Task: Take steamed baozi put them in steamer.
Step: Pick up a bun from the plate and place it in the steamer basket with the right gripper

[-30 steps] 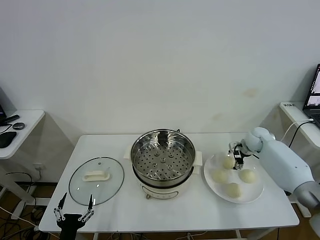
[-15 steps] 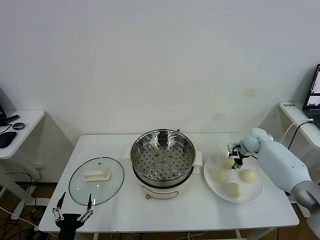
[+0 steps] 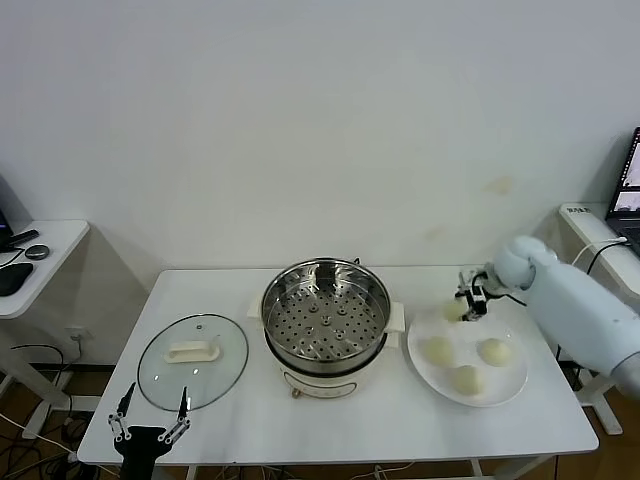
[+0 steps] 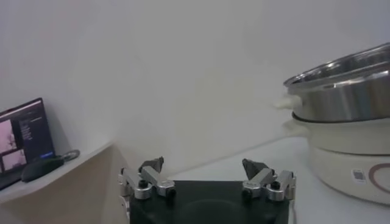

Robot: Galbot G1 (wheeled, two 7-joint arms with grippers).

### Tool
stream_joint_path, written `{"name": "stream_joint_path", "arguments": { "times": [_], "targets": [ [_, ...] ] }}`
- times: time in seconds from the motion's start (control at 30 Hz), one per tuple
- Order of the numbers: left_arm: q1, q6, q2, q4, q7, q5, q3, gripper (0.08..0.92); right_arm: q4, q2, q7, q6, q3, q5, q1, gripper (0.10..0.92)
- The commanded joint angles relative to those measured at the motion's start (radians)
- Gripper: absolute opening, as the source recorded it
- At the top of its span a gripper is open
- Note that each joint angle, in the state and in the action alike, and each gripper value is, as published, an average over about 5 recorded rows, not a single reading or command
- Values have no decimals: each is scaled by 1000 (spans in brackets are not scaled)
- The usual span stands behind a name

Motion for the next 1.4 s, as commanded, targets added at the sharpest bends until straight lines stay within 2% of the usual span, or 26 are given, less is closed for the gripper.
{"name": "stream_joint_path", "arguments": {
  "times": [0.03,0.2,0.47,0.63,0.9,1.27,1.4],
  "targets": [
    [8,-3,18,-16,1,-15,-10,823,167,-64,-26,31,-235,307,352,526],
    [5,-2,20,-23,2,-23,-14,823,178,43,-30,134,-388,425,556,528],
    [-4,7,2,-42,4,-23,-19,823,197,267,-27,287,-509,425,604,537],
    [-5,15,-4,-52,6,-27,-36,823,142,387,-26,425,-540,305,559,543],
    [-8,28,-10,-67,8,-33,-51,823,17,477,-1,621,-556,51,447,551],
    [-15,26,-10,-51,7,-38,-58,823,-172,551,85,771,-462,-262,326,552],
    [-19,25,-8,-43,7,-39,-59,823,-228,572,107,799,-430,-296,301,559]
  ]
}}
